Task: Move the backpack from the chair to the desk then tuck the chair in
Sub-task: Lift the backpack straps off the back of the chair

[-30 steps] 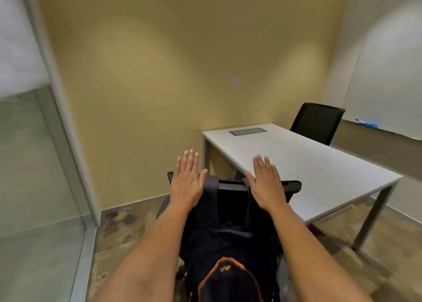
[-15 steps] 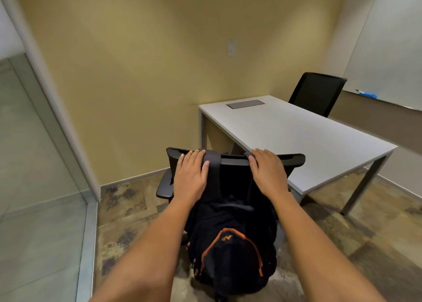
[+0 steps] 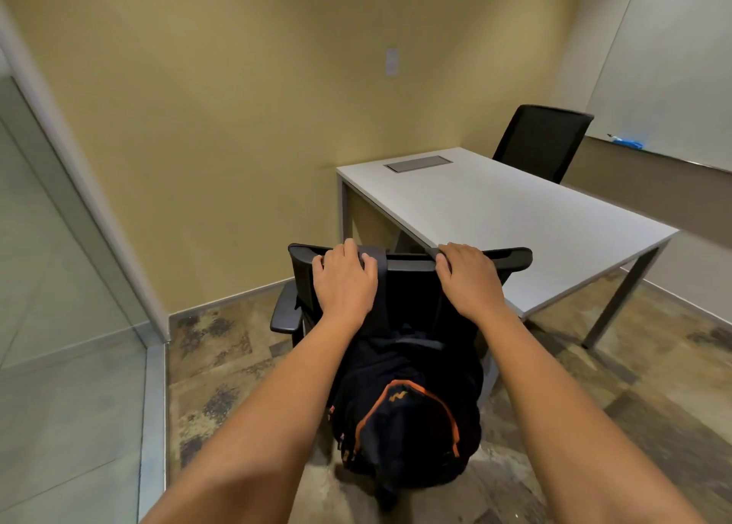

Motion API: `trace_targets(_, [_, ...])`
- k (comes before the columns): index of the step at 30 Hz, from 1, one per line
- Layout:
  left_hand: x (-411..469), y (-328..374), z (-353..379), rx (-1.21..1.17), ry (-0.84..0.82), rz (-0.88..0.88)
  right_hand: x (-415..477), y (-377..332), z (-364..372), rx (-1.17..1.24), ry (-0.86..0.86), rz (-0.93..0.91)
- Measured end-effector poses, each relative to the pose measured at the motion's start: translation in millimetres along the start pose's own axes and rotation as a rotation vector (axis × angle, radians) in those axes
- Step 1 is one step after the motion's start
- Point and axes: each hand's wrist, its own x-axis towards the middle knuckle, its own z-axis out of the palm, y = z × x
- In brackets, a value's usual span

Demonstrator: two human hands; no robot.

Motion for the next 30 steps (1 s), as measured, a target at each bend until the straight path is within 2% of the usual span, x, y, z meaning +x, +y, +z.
trace_targets(8, [22.0,24.5,2.1,-0.009,-0.120,-0.162,12.7,2.8,-4.9,0.005,-0.150,0.031])
trace_targets(11, [30.8,30.6,8.2,-0.005,-0.231,-0.208,22.0,-0.3,-7.2,-0.020,-0.230,0.077])
trace_targets(15, [44.7,33.7,10.5,0.138,-0.406,-0.231,33.7,-3.7,-8.6,-0.053,-0.322,0.133])
trace_targets(20, [58.8,35.1,10.3,0.206,-0.581,-0.258,47.8,-3.3,-11.9,-0.037,-0.407,0.191])
trace_targets(26, [64.9,41.1,13.4,0.268,-0.636,-0.302,56.4,-3.8,-15.1,-0.004,-0.419,0.228])
trace_targets(30, [62.6,40.0,19.0,0.301,-0.573,-0.281,58.0,-0.5,-16.9,0.008,-0.370,0.258])
